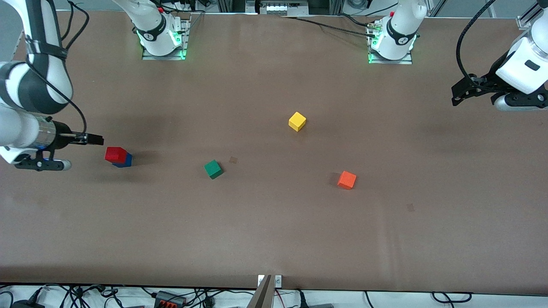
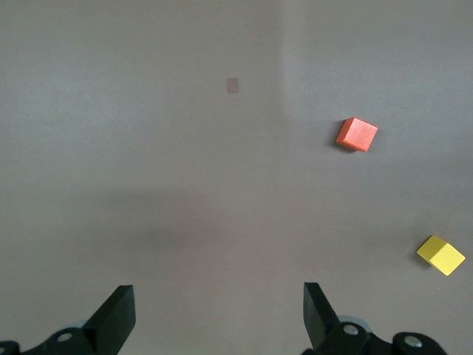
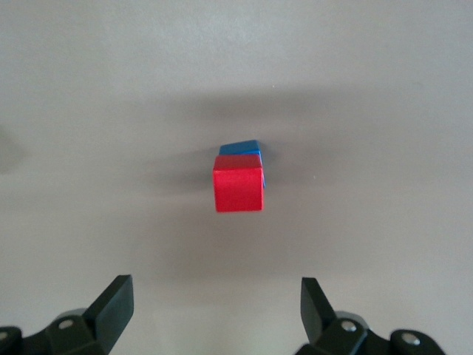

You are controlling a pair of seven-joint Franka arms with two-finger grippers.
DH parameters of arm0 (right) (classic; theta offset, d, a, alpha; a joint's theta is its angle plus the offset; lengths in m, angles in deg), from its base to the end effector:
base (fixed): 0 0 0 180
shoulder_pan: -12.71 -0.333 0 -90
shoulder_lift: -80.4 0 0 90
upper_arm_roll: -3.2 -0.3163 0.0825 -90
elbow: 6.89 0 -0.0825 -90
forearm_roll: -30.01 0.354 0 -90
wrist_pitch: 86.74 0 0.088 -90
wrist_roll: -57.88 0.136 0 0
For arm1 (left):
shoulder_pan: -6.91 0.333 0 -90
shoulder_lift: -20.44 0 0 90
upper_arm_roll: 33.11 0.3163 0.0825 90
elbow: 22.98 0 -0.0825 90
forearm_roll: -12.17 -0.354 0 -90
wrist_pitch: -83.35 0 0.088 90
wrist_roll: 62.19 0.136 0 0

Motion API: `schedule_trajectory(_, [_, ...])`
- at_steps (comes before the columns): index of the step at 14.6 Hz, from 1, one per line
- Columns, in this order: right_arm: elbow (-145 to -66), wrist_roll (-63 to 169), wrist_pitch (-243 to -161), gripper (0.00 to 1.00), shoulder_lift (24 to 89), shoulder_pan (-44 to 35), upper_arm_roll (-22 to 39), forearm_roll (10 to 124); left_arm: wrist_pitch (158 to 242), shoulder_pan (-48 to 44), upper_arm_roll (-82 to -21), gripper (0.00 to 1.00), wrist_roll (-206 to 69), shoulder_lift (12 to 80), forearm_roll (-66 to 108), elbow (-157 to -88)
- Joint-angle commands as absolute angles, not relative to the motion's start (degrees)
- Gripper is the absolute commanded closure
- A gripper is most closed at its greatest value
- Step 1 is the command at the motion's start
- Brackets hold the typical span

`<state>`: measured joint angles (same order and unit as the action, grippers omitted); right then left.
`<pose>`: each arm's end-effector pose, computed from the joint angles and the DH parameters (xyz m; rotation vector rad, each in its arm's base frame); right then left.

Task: Pass red block to right arm, stack on blue
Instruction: 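Open the right gripper and raise it away from the stack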

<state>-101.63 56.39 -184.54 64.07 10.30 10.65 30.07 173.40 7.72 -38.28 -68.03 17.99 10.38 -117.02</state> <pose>0.5806 -0.0452 0.4118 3.0967 -0.0948 -0.3592 0.5082 -0.0354 0.5869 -3.1038 -0.0396 0.0370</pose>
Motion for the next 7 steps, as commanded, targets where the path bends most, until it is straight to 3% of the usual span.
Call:
schedule_trajectory(1, [-94.5, 56.7, -179.9, 0.00, 64.9, 10.2, 10.8, 30.3, 171.9, 8.1, -38.3, 0.00, -67.2, 19.0, 9.7, -114.9])
schedule_trajectory(7, [-89.3, 57.1, -178.5, 0.00, 65.8, 10.9, 11.3, 30.4, 172.0, 8.3, -37.7, 0.00, -67.0, 19.3, 9.7, -114.9])
